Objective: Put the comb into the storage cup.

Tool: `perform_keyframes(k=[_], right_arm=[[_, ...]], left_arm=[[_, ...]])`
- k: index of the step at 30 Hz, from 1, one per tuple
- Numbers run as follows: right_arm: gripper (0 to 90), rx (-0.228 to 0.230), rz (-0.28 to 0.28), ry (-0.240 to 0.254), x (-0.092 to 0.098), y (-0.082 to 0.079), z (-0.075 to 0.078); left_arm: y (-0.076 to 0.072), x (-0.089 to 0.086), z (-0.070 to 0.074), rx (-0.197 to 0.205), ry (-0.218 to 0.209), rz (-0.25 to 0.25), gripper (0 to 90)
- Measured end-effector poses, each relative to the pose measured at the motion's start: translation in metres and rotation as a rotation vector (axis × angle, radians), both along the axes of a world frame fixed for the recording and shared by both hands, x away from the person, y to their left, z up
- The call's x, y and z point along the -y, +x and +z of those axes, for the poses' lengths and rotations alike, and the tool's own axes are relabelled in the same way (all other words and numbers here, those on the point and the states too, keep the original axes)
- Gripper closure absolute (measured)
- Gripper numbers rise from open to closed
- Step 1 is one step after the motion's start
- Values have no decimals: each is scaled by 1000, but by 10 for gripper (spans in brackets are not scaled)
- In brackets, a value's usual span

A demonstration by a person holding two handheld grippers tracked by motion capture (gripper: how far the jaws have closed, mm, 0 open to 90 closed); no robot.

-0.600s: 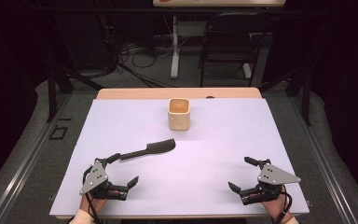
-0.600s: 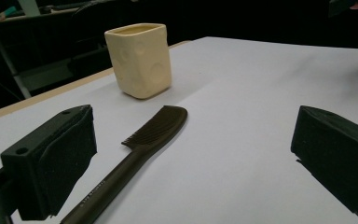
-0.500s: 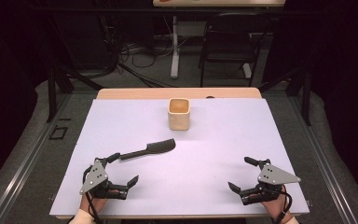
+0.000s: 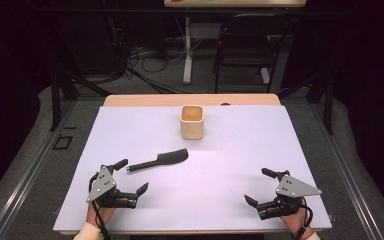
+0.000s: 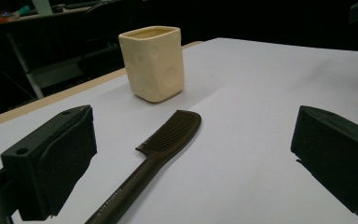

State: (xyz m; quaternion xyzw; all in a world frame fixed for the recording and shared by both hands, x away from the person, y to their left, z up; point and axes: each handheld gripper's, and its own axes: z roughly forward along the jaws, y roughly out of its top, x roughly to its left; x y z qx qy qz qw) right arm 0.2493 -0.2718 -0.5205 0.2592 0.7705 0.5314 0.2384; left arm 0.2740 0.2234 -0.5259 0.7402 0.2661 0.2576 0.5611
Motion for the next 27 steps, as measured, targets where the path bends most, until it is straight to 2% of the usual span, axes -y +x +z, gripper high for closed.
perform_keyframes(k=[10,13,14,16,20,27], right_arm=[[0,-9,3,-5,-1,0,0],[0,-9,4,-6,-1,0,0],[0,-8,5,-7,-1,0,0],[0,-7,4,-9,-2,1,0],[0,-11,2,-10,-2,2,-1],[0,-13,2,-12,-2,1,-1]], left_arm=[[14,0,5,14,5,30,0],[18,1,7,2,15,41,0],[22,2,9,-15,39,58,1],[25,2,9,-26,30,61,0],[37,2,9,-55,44,75,1],[48,3,10,-79,56,92,0]])
